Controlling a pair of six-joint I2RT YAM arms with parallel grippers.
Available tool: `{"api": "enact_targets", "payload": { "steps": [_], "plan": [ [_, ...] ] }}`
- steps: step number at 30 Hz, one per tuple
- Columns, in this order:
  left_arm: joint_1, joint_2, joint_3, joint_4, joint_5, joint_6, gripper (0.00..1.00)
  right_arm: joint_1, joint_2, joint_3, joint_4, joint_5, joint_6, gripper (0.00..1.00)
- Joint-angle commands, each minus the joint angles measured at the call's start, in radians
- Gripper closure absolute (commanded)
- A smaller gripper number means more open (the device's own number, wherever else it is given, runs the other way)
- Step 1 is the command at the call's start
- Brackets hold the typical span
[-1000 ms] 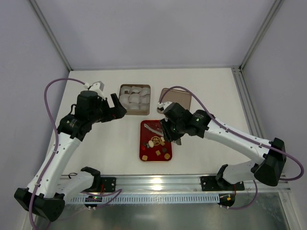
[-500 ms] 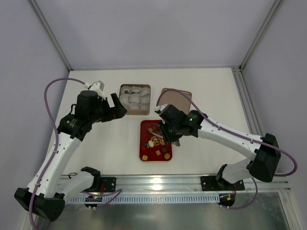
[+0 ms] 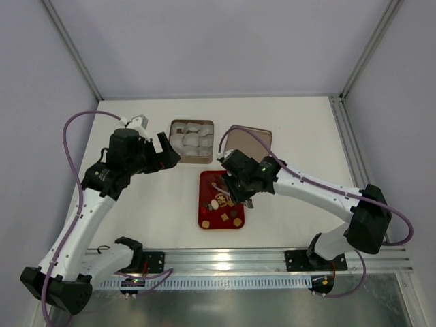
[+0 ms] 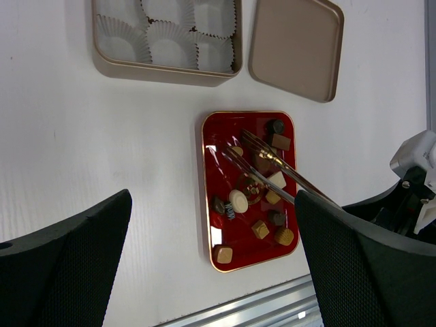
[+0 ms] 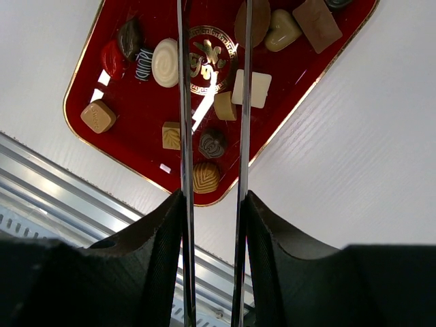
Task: Pack the chocolate
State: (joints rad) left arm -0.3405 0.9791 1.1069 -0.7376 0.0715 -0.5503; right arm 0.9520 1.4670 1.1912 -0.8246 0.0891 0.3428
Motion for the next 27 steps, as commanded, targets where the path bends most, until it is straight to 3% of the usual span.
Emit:
{"api": "enact_targets", "payload": {
  "steps": [1, 27],
  "plan": [
    [-0.002, -0.016, -0.004, 0.032, 0.001, -0.002, 0.00, 0.004, 0.007, 0.041, 0.025, 0.018, -0.010, 0.59],
    [-0.003, -0.033, -0.010, 0.033, -0.007, 0.001, 0.00, -0.010, -0.036, 0.091, -0.011, 0.001, -0.010, 0.68]
  ]
}}
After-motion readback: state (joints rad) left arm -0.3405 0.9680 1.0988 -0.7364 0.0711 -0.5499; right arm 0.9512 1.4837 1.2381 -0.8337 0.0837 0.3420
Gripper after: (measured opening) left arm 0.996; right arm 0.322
